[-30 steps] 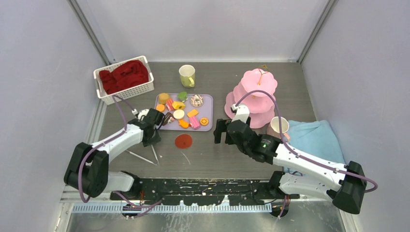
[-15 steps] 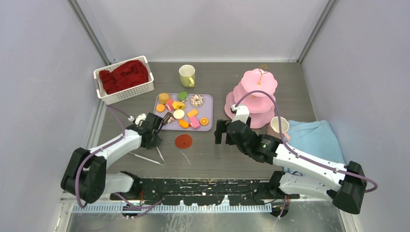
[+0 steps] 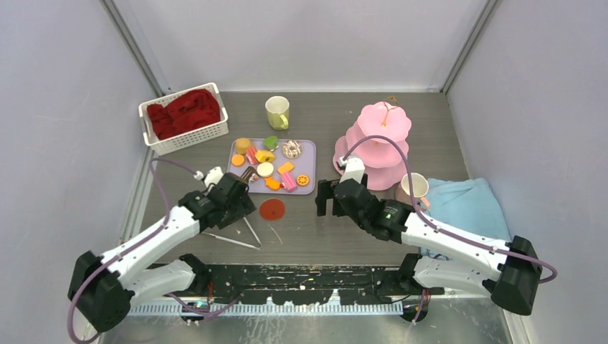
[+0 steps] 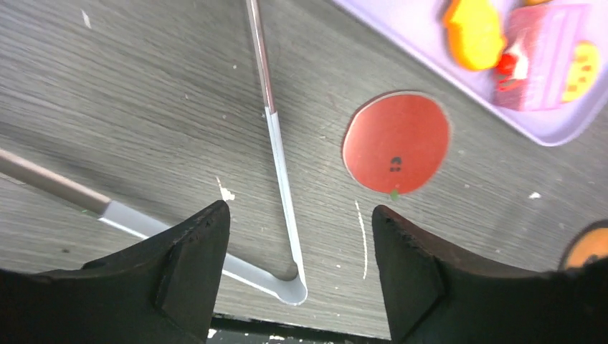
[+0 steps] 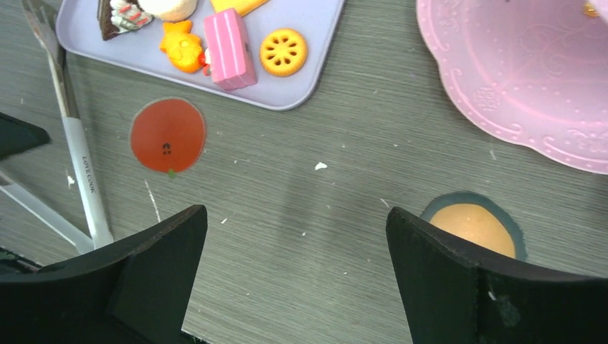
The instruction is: Serve the afternoon tea
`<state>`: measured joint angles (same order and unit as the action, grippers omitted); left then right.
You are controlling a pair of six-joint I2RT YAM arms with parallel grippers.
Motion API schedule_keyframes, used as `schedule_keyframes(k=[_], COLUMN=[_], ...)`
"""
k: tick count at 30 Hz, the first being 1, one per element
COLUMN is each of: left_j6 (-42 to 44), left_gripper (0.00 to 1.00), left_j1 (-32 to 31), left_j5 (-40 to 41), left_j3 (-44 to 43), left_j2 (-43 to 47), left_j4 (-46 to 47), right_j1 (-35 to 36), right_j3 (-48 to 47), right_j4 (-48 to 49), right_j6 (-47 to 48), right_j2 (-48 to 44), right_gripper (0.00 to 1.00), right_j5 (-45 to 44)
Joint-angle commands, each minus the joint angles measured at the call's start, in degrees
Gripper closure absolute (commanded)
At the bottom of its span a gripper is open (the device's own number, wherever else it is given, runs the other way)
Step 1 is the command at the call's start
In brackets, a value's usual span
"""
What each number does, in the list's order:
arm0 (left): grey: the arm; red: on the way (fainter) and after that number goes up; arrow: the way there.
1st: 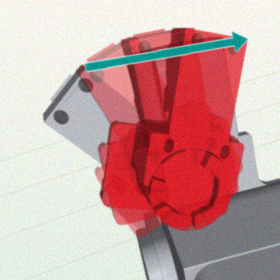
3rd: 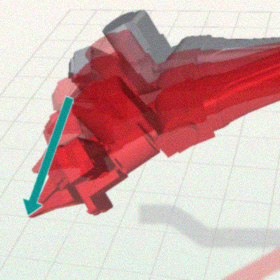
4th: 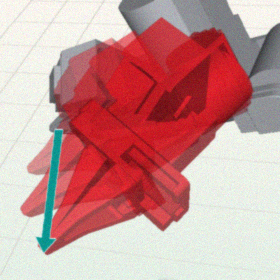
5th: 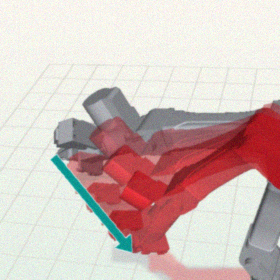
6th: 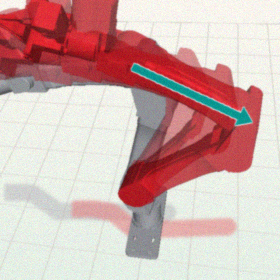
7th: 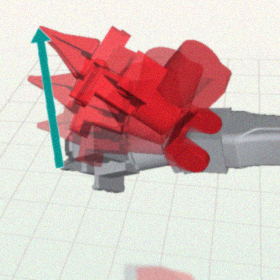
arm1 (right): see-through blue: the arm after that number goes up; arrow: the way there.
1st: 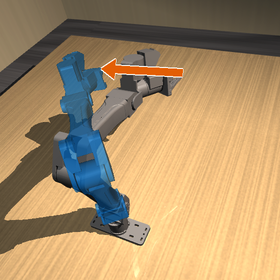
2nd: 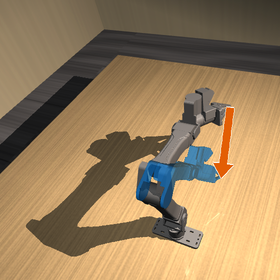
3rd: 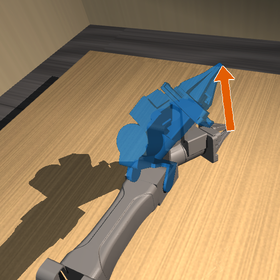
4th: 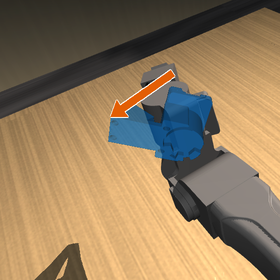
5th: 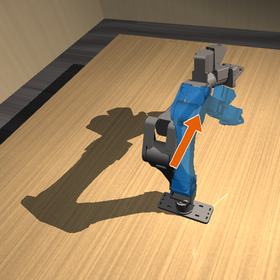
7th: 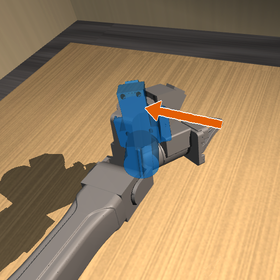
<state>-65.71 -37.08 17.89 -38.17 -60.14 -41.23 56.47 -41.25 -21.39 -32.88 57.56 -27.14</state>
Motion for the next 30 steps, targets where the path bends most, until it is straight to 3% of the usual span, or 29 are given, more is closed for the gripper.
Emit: schedule_keyframes(k=[1, 6, 9, 14, 20, 24, 30], left_j6=[7.6, 17.6, 23.4, 30.4, 30.9, 31.7, 34.1], left_gripper=[0.24, 0.1, 0.0, 0.01, 0.01, 0.01, 0.01], left_j1=[-0.1, 1.8, 7.0, 22.8, 36.8, 39.9, 40.6], left_j5=[7.6, 14.2, 13.4, -1.0, -11.1, -13.2, -13.9], left_j3=[-7.2, -16.6, -20.4, -21.3, -22.5, -22.8, -25.0], left_j2=[7.5, 10.4, 10.7, 12.6, 10.5, 10.3, 10.8], left_j4=[-9.7, -19.4, -21.0, -16.9, -16.7, -16.8, -18.0], right_j1=[1.2, 8.6, 12.8, 14.0, 14.2, 15.1, 19.4], right_j3=[-0.6, 2.7, 2.2, -10.6, -24.4, -25.2, -30.6], right_j4=[9.3, 25.7, 35.9, 28.9, 19.1, 21.4, 21.0], right_j6=[2.4, 4.9, 11.3, 13.9, 19.4, 18.1, 17.5], right_j2=[1.0, 4.3, 9.5, 23.1, 36.7, 41.3, 50.2], right_gripper=[0.01, 0.0, 0.0, 0.0, 0.0, 0.0, 0.0], right_j5=[4.4, -2.1, -4.8, -5.3, 9.2, 12.9, 9.4])
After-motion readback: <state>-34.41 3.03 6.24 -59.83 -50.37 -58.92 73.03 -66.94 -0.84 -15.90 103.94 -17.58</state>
